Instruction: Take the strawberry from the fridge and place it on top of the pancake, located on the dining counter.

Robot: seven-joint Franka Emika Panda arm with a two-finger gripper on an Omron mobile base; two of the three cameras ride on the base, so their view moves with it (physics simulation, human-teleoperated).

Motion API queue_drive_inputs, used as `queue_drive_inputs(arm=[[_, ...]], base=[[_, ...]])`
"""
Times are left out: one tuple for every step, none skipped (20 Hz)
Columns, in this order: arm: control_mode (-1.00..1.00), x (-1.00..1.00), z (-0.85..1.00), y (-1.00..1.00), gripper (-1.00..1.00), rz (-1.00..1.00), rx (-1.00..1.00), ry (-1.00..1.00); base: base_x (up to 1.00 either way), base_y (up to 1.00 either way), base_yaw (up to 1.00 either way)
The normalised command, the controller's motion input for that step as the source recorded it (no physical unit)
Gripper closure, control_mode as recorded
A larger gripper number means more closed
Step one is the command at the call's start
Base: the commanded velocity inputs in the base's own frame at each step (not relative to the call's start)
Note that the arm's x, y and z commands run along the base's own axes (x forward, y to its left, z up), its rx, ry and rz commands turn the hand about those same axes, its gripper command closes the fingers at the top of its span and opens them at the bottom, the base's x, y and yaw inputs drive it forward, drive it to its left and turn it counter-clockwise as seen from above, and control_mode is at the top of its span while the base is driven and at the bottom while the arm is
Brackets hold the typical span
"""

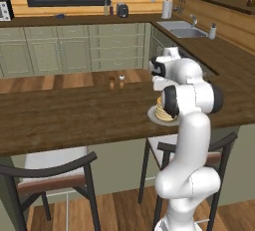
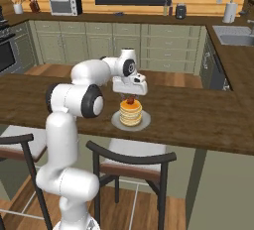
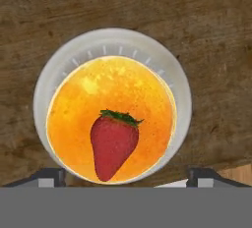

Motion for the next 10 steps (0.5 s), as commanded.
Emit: queue_drive_inputs(arm=[[-1.00, -0.75, 0.61, 0.29, -1.00, 0.00, -0.13, -0.07], [-1.00, -1.00, 0.60, 0.34, -1.00, 0.00, -0.11, -0.13], [-1.00, -1.00, 0.59, 0.41, -1.00, 0.00, -0.09, -0.17], [-1.00, -1.00, 0.46, 0.41, -1.00, 0.00, -0.08, -0.20], [-1.00, -1.00, 0.41, 0.46, -1.00, 0.00, -0.09, -0.23], [-1.00, -1.00, 0.46, 0.51, -1.00, 0.00, -0.10, -0.23], [-1.00, -1.00, 0.52, 0.61, -1.00, 0.00, -0.11, -0.23], [-1.00, -1.00, 0.59, 0.73, -1.00, 0.00, -0.14, -0.23], [-1.00, -1.00, 0.53, 0.96, -1.00, 0.00, -0.14, -0.15], [-1.00, -1.00, 0.40, 1.00, -1.00, 0.00, -0.07, 0.00]], base=[[0.00, 0.00, 0.00], [0.00, 0.00, 0.00], [0.00, 0.00, 0.00], [0.00, 0.00, 0.00], [0.00, 0.00, 0.00], [0.00, 0.00, 0.00], [0.00, 0.00, 0.00], [0.00, 0.00, 0.00], [0.00, 0.00, 0.00], [0.00, 0.00, 0.00]])
